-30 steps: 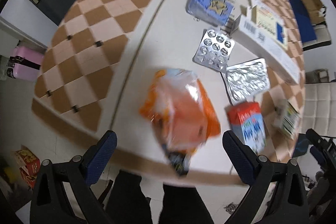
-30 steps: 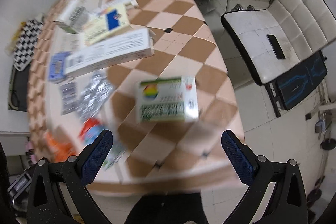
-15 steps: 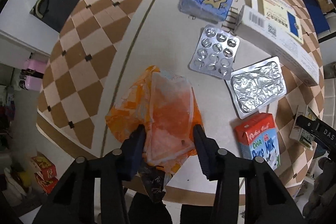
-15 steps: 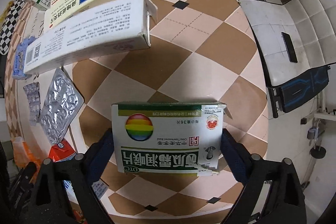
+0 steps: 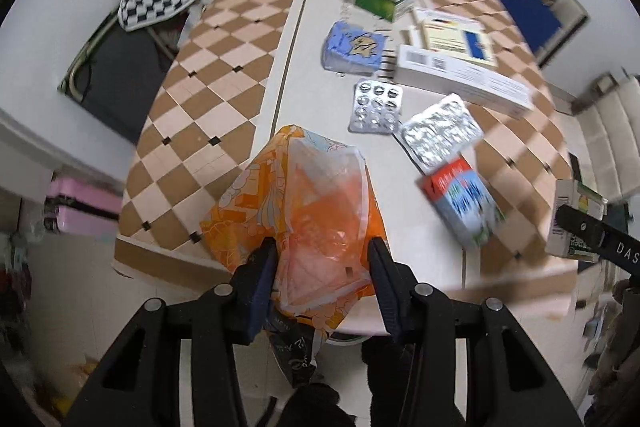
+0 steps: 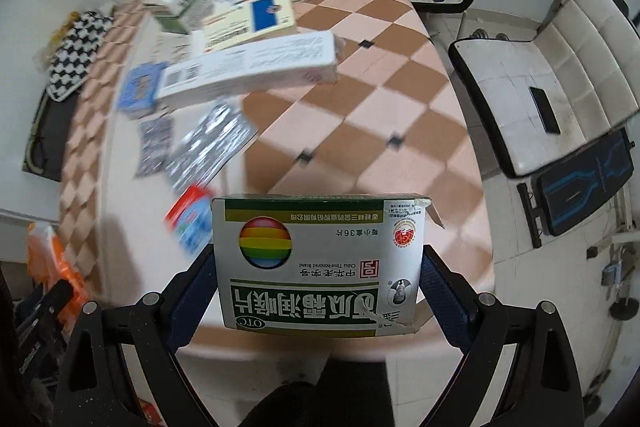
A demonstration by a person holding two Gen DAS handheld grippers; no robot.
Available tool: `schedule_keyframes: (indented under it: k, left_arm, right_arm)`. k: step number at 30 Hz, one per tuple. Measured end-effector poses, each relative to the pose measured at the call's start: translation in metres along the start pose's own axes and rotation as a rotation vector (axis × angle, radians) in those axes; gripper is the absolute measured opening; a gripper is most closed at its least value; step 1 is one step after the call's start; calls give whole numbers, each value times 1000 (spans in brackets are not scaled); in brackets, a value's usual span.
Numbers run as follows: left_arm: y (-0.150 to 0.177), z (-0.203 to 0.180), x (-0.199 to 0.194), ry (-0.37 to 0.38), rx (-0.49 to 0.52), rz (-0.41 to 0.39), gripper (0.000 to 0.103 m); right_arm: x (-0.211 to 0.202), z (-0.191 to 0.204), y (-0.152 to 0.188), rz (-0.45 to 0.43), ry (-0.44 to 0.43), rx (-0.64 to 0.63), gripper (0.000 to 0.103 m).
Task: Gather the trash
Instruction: 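Grasp the orange plastic bag with the left tool while the right tool grasps the green-white medicine box, then carry both items over the trash bin and open both tools to drop them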
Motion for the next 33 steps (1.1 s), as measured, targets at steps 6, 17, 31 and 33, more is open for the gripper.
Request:
schedule_keyframes:
  k: [6,17,31,33]
  left_arm:
    - [58,17,-34,89,55,-2,42]
    - [199,28,36,268,-68,272,42]
    - [313,0,289,350,-283,469,44]
    - [323,-3,315,345,-278,483,46]
  right_arm:
    - [-64,19,92,-10,-33,78,96]
    - [-15,3,273,203,-73,291,96]
    - [236,-18,392,325,-102,459,96]
    - [264,-18,401,333,-100,458,96]
Point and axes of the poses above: each gripper's, at about its wrist camera, not at the fingertips, and x roughly the way its jaws point, z to its left, y to its underside, the point moved 7 cm from there along x, roughly the way its jaws point, and after that the axes turned 13 degrees about -z, right-handed, at the moved point
